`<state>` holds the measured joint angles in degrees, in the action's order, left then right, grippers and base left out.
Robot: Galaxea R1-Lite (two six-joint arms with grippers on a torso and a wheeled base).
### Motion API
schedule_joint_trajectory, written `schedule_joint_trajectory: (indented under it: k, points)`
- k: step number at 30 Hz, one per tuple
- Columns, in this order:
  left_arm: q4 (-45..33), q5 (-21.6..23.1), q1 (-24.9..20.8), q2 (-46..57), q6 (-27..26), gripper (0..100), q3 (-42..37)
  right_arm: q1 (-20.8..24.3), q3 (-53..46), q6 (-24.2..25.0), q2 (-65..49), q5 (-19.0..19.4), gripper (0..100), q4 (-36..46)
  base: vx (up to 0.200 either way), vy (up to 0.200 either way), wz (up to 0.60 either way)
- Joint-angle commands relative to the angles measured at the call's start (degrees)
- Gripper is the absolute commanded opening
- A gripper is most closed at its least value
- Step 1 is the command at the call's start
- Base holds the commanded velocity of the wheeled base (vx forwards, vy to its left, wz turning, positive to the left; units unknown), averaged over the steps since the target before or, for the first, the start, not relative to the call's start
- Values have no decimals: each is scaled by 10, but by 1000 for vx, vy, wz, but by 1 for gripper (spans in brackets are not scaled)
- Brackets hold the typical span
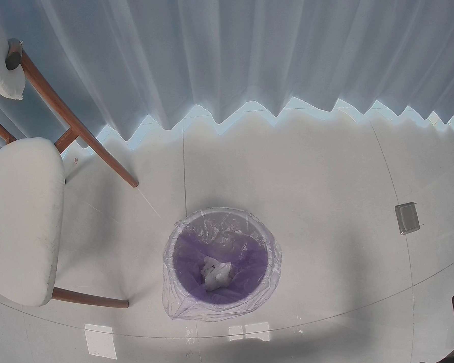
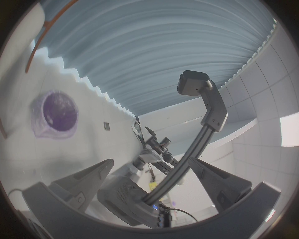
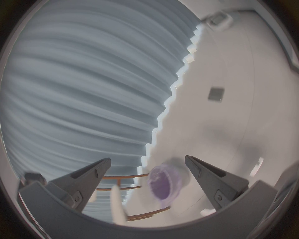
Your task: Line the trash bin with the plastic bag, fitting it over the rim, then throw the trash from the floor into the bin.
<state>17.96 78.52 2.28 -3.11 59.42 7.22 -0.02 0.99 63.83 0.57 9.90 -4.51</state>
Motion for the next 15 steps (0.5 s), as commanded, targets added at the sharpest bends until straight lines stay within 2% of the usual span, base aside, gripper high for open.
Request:
schedule_joint_trajectory:
  k: [1, 4, 5, 6, 7, 8, 9, 10, 11, 12, 13, 14, 15]
  points:
    - [41, -131, -22, 31, -119, 100, -70, -1, -10, 141, -5, 108, 100, 10, 0, 0, 0]
    - [42, -149, -22, 31, -143, 100, -70, -1, -10, -24, -5, 78, 100, 9, 0, 0, 0]
    - [43, -152, -22, 31, -150, 100, -70, -1, -10, -39, -5, 72, 100, 7, 0, 0, 0]
    - [43, -172, -22, 31, -200, 100, -71, -1, -10, -122, -5, 54, 100, 2, 0, 0, 0]
    - [38, -195, -22, 31, -242, 100, -71, -1, -10, -175, -5, 55, 100, -6, 0, 0, 0]
    - [36, -210, -22, 31, -260, 100, -71, -1, -10, -198, -5, 56, 100, -11, 0, 0, 0]
    - [26, -268, -22, 31, -326, 100, -71, -1, -10, -290, -5, 55, 100, -18, 0, 0, 0]
    - [19, -296, -22, 31, -354, 100, -71, -1, -10, -330, -5, 55, 100, -17, 0, 0, 0]
    - [-3, -358, -22, 31, -417, 100, -71, -1, -10, -419, -5, 57, 100, -9, 0, 0, 0]
    - [-12, -379, -22, 31, -436, 100, -71, -1, -10, -444, -5, 57, 100, -6, 0, 0, 0]
    - [-55, -465, -22, 31, -500, 100, -71, -1, -10, -523, -5, 69, 100, 2, 0, 0, 0]
    - [-82, -518, -22, 31, -531, 100, -71, -1, -10, -556, -5, 79, 100, 5, 0, 0, 0]
    - [-86, -527, -22, 31, -535, 100, -71, -1, -10, -561, -5, 82, 100, 5, 0, 0, 0]
